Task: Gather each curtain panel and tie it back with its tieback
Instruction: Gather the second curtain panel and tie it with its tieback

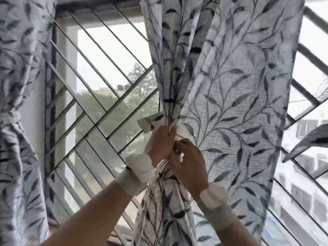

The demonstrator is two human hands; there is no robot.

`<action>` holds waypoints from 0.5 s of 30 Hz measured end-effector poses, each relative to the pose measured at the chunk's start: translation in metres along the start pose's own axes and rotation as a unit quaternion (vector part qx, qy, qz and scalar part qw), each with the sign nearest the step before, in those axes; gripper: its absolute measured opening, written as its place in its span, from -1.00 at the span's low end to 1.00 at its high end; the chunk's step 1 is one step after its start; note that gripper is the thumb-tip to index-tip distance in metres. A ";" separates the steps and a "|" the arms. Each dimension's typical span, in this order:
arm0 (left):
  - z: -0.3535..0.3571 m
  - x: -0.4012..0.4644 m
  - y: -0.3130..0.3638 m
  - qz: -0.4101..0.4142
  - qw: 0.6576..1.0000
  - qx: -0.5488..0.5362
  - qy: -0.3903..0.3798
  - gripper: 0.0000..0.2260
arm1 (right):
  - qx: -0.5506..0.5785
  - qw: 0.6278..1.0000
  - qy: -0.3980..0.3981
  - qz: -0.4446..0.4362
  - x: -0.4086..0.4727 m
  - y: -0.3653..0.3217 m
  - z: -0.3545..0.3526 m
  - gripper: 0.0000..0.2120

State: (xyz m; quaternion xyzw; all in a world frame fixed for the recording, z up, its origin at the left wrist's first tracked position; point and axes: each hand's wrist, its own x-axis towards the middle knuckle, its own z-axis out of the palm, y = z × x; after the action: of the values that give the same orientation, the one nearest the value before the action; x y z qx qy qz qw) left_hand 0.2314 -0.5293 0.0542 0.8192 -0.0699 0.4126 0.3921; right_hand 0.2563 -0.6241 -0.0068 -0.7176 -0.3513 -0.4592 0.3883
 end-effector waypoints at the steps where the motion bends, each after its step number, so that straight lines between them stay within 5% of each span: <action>1: 0.001 -0.003 -0.001 0.001 1.000 -0.026 0.002 -0.66 | 0.034 0.999 0.018 0.008 0.000 0.002 -0.007 -0.76; 6: 0.000 -0.005 -0.011 -0.022 0.987 -0.153 -0.034 -0.69 | 0.174 0.954 0.179 0.164 0.011 0.015 -0.033 -0.20; 9: 0.000 -0.003 -0.013 -0.015 0.970 -0.231 -0.077 -0.65 | 0.250 0.928 0.096 0.259 0.030 0.018 -0.042 -0.02; 10: 0.000 -0.002 -0.013 -0.012 0.964 -0.248 -0.090 -0.71 | 0.303 0.913 0.059 0.267 0.035 0.017 -0.045 -0.10; 12: 0.000 -0.003 -0.014 -0.015 0.961 -0.256 -0.107 -0.70 | 0.415 0.877 0.020 0.243 0.044 0.014 -0.045 -0.59; 13: 0.001 -0.002 -0.015 -0.019 0.966 -0.237 -0.098 -0.61 | 0.428 0.875 0.050 0.221 0.046 0.013 -0.043 -0.78; 15: 0.003 -0.001 -0.017 -0.036 0.984 -0.166 -0.058 -0.41 | 0.348 0.907 0.154 0.183 0.045 0.013 -0.040 -0.82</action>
State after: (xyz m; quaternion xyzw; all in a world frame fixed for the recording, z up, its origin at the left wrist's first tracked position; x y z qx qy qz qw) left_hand 0.2402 -0.5199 0.0419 0.7670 -0.1309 0.3330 0.5327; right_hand 0.2672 -0.6590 0.0436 -0.5087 -0.2874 -0.3339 0.7397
